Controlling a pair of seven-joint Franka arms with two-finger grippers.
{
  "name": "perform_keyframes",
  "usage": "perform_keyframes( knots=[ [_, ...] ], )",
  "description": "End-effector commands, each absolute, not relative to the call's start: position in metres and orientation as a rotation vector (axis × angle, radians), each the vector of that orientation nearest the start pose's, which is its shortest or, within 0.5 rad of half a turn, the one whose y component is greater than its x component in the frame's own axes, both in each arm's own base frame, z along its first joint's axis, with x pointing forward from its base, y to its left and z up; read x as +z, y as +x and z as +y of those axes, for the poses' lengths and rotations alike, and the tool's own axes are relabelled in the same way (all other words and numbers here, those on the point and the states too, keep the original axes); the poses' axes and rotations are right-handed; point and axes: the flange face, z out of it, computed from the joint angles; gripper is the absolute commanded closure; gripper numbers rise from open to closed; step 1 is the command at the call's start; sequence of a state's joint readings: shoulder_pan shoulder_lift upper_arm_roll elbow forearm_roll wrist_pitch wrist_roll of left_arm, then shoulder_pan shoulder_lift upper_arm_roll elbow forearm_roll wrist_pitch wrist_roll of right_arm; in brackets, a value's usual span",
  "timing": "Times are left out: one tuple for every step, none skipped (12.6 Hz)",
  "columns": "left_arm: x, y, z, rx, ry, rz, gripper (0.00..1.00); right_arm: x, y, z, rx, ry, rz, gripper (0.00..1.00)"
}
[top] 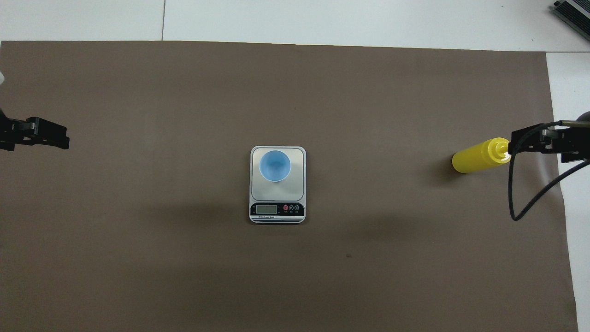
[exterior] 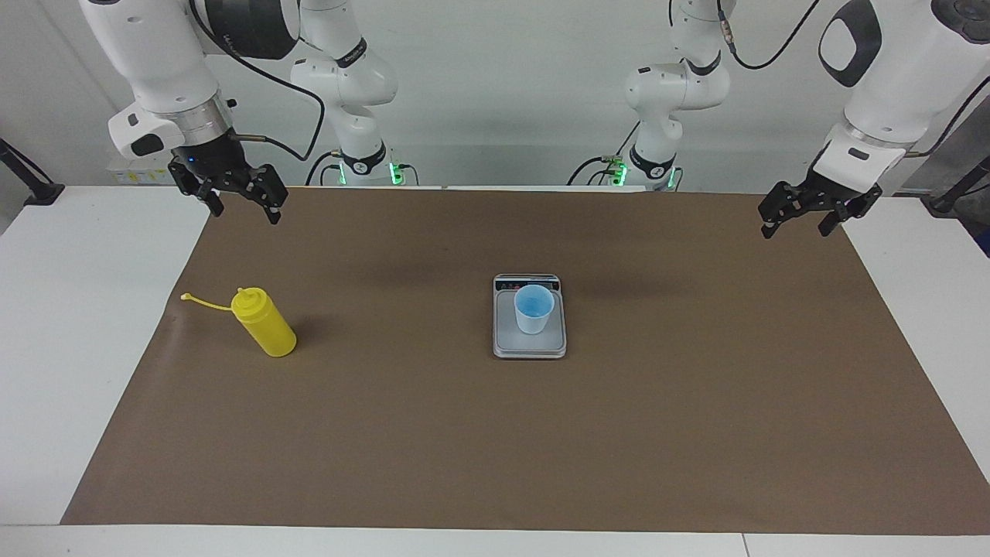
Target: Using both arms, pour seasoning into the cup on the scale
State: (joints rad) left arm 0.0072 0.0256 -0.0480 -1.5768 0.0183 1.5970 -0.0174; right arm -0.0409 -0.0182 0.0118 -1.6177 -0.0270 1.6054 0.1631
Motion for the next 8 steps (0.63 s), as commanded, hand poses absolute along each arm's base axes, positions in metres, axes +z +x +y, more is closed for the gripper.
perform_keyframes(
  knots=[
    [0.6123,0.5576,-0.0184,0.015,-3.114,0.020,0.00,0.6120,0.5403,-0.0088,-0.023,-3.174,0.343,0.00],
    [0.6123,0.5576,-0.0184,0.015,-3.114,0.020,0.00,0.6107,0.5398,-0.0087,-0.021,-3.174,0.345,0.00],
    [0.6123,0.5576,-0.0184,0.015,-3.114,0.020,0.00,0.6115,0.5388,-0.0087,-0.021,-3.175,0.341,0.00],
    [0.6123,0.5576,-0.0184,0.015,-3.114,0.020,0.00,0.6115,0.5388,-0.0079,-0.020,-3.176,0.329,0.00],
    [0.6123,0.5576,-0.0184,0.015,-3.114,0.020,0.00,0.6108,0.5387,-0.0079,-0.018,-3.178,0.314,0.00],
    [0.6123,0.5576,-0.0184,0.015,-3.114,0.020,0.00,0.6096,0.5382,-0.0078,-0.015,-3.180,0.297,0.00],
    [0.6123,0.5576,-0.0184,0.015,-3.114,0.020,0.00,0.6068,0.5375,-0.0078,-0.005,-3.181,0.292,0.00],
    [0.6123,0.5576,-0.0184,0.015,-3.114,0.020,0.00,0.6084,0.5361,-0.0078,-0.010,-3.181,0.292,0.00]
  ],
)
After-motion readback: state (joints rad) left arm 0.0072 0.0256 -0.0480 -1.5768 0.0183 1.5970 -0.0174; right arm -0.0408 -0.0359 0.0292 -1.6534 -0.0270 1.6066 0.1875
